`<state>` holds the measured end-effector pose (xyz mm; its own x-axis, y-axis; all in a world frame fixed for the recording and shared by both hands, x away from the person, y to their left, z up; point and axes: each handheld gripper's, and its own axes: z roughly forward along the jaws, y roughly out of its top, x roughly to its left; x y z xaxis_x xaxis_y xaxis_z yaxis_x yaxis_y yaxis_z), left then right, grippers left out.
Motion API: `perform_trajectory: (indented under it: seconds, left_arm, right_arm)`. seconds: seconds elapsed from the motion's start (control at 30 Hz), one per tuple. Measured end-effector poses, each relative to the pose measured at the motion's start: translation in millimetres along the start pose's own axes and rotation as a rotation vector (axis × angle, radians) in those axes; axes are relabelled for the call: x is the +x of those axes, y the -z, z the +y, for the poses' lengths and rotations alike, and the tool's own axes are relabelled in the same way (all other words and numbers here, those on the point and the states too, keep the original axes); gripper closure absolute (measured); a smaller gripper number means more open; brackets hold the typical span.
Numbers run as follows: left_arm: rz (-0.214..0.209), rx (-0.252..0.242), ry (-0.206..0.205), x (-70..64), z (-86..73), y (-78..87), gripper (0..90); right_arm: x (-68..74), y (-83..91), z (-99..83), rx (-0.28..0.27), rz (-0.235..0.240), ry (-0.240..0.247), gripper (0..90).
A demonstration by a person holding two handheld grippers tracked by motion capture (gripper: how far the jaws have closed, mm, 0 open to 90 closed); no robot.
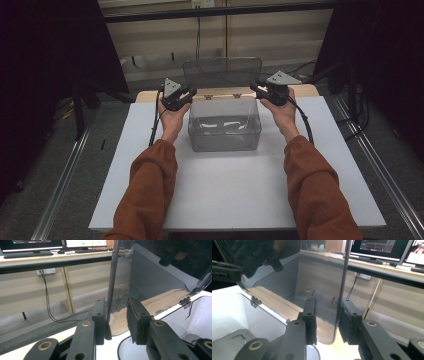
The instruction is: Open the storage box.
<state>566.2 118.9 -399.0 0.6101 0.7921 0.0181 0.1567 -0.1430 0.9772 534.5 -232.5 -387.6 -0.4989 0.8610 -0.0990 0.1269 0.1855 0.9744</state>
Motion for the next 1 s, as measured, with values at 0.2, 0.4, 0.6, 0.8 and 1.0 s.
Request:
perform_trajectory:
  seconds: [0.2, 0.4, 0.6, 0.8, 1.0]
  left_arm:
    - [0.000, 0.003, 0.017, 2.2, 1.3, -2.0, 70.9]
    - [-0.004, 0.003, 0.057, 3.6, 0.9, -3.8, 71.9]
    - [-0.013, 0.010, 0.058, 5.6, 2.1, -5.5, 72.7]
    - [-0.013, 0.030, 0.057, 7.4, 3.1, -6.8, 72.7]
    - [-0.007, 0.041, 0.046, 7.8, 3.9, -9.2, 72.5]
  right_arm:
    - [-2.3, -3.4, -4.6, 0.017, 0.003, -0.036, 66.6]
    - [-7.7, -6.6, -11.8, 0.035, -0.005, -0.063, 66.7]
    - [-5.2, -12.5, -11.9, 0.032, 0.004, -0.083, 67.9]
    - [-5.7, -15.8, -12.9, 0.029, -0.007, -0.104, 73.4]
    - [-7.1, -17.0, -14.5, 0.030, -0.005, -0.130, 74.4]
